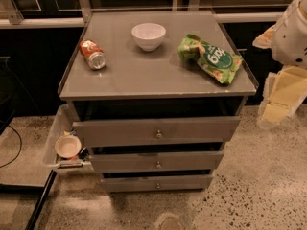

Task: Open bottom drawer

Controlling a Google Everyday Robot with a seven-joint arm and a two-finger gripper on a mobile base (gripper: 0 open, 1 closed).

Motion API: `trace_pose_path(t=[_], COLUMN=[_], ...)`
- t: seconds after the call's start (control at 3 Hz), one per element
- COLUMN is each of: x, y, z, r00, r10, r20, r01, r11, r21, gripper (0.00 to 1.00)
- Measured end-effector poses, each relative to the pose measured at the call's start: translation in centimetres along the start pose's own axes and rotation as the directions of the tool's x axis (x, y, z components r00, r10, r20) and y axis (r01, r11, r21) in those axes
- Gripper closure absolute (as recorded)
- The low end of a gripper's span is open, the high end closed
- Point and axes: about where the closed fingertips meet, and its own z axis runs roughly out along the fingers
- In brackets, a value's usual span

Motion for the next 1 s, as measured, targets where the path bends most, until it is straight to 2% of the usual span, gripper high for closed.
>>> trace_pose_path(t=[0.67,1.0], x=[0.4,1.6], y=[0.0,0.4], z=[1.0,4.2], r00=[1.000,1.000], r10=[0.013,0.026], r20=[0.009,0.017], r01=[-0.013,-0.025], r11=[0.9999,0.9988], r21=[-0.004,-0.043], gripper=[0.00,0.00])
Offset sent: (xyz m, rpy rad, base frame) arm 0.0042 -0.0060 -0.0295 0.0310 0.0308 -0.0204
